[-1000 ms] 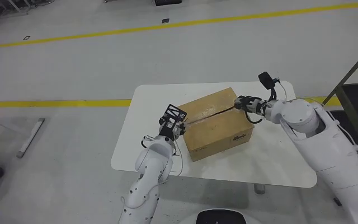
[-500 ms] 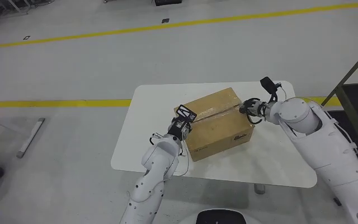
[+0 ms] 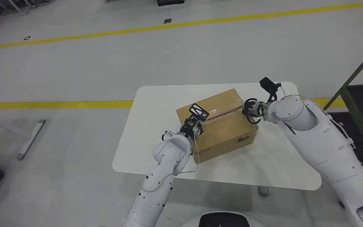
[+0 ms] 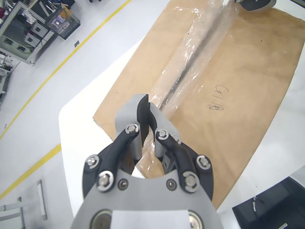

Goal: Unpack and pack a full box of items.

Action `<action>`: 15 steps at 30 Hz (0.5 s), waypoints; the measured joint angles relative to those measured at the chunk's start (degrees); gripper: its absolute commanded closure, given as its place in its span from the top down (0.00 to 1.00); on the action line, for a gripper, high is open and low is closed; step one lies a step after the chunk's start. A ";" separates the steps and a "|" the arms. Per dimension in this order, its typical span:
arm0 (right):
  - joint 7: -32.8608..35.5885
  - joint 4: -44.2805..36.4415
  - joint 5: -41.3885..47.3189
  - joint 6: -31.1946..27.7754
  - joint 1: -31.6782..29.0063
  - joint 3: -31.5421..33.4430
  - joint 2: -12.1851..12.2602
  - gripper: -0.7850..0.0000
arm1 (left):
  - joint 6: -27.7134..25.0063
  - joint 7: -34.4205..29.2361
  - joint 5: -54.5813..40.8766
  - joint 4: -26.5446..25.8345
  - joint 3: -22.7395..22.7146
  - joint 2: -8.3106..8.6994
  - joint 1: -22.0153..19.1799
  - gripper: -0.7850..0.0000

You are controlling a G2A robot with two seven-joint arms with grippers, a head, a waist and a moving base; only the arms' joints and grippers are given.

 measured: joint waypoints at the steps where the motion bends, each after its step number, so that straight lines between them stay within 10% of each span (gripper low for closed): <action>1: 0.01 0.14 -0.11 0.10 0.13 -0.15 -0.06 0.00 | 0.14 -0.53 -0.52 0.39 0.15 -0.11 -0.32 0.04; 9: -0.04 0.92 -1.10 0.55 0.89 -1.17 -0.45 0.00 | 2.82 -2.24 -1.26 4.91 0.68 -0.74 -2.74 0.13; 15: 0.02 0.91 -2.07 1.07 1.08 -1.55 -0.60 0.00 | 4.42 -2.92 -2.79 7.20 0.22 -1.09 -4.07 0.00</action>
